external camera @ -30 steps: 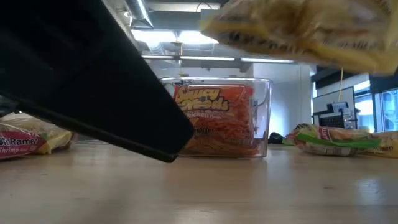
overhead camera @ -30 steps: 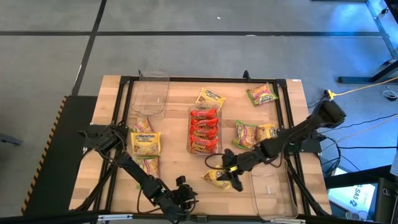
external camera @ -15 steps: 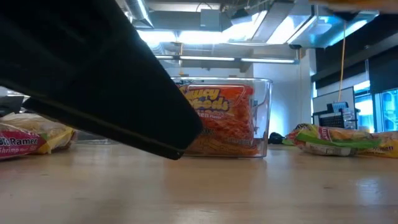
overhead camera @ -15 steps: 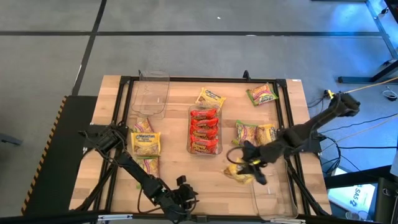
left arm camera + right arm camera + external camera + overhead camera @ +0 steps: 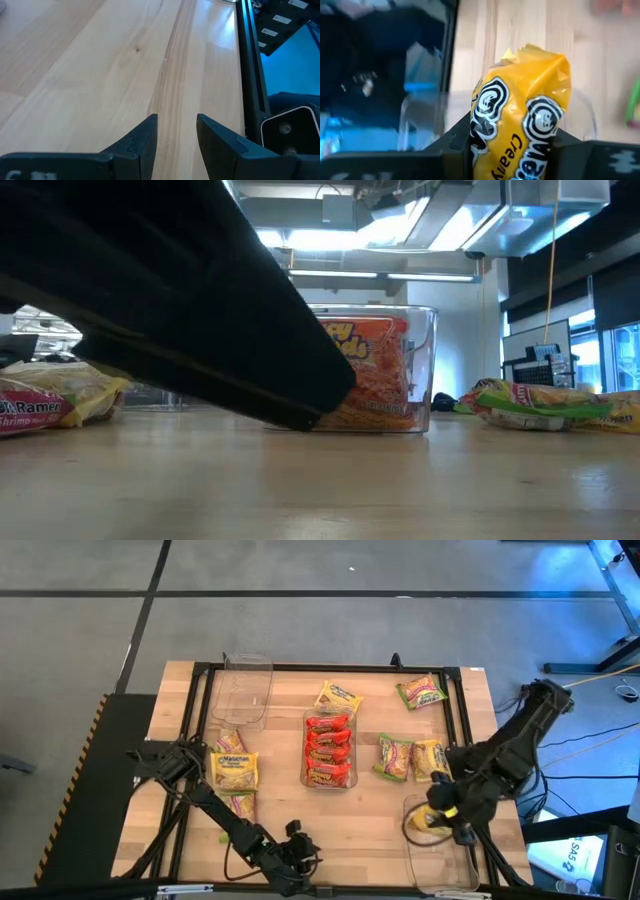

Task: Sort Maruchan noodles
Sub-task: Put the bottom yellow noodle pack into the bottom transparent bin

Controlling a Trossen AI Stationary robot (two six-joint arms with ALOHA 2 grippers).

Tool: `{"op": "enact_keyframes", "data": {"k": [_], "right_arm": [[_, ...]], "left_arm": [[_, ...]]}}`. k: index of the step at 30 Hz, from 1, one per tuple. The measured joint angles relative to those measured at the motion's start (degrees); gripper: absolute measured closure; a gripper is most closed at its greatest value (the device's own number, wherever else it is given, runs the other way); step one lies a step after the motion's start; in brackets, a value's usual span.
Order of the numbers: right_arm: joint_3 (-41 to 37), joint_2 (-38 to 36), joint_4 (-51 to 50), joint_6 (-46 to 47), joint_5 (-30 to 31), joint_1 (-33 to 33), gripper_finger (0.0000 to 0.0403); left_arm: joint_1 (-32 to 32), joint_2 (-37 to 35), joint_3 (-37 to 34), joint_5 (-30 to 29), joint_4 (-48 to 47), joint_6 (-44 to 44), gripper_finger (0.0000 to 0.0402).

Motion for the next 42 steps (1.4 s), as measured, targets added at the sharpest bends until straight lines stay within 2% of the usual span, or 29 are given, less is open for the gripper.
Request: {"op": "enact_keyframes", "data": {"k": [7,23,34,37,42], "right_arm": [[-5.2,0.3,-5.9,5.3,2.9,4.4,0.0296],[-16.8,2.2,2.0,5.4,5.1,4.2,0.0295],[-17.9,8.6,3.5,4.1,5.1,4.2,0.0294],[-17.9,9.5,3.5,4.1,5.1,4.2,0.0282],[-17.7,9.8,2.9,4.1,5.1,4.2,0.0236]], "left_arm": [[0.6,0.0,0.0,0.0,0.0,-0.8,0.0271],[1.2,0.0,0.0,0.2,-0.1,-1.1,0.0271],[1.3,0.0,0.0,0.2,-0.1,-0.9,0.0271],[1.3,0.0,0.0,0.1,-0.1,-0.9,0.0271],[1.3,0.0,0.0,0.2,-0.1,-0.9,0.0271]]}}
